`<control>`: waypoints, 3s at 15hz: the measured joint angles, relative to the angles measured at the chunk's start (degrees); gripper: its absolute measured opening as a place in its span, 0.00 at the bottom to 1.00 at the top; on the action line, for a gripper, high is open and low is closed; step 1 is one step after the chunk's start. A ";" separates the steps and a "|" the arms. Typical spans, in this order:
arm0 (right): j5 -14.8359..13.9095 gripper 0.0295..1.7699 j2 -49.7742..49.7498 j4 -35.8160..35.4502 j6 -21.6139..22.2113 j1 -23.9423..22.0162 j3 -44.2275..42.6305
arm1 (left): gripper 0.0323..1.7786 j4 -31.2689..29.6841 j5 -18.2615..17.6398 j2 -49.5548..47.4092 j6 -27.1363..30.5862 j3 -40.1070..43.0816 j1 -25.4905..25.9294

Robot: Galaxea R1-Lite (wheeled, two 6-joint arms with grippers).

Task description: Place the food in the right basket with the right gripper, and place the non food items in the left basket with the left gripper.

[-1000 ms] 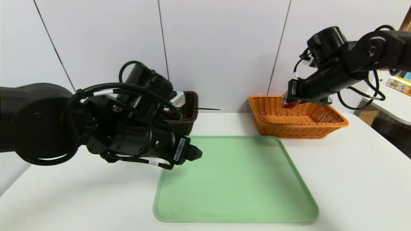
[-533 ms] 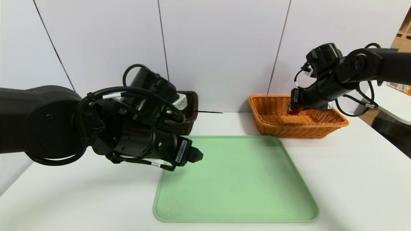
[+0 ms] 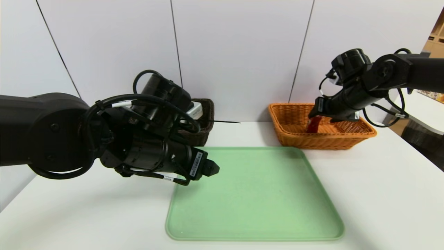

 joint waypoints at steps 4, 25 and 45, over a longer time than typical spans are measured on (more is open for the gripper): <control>0.43 0.79 -3.17 2.76 0.41 0.46 0.02 | 0.95 0.02 0.00 -1.41 0.18 -0.06 0.00; 0.57 0.95 -46.85 20.89 0.66 16.37 21.11 | 0.95 25.14 16.65 -24.50 0.27 -8.44 8.48; 1.95 0.96 -77.98 20.42 -0.11 13.34 43.76 | 0.95 14.42 13.30 -60.06 9.23 29.35 25.58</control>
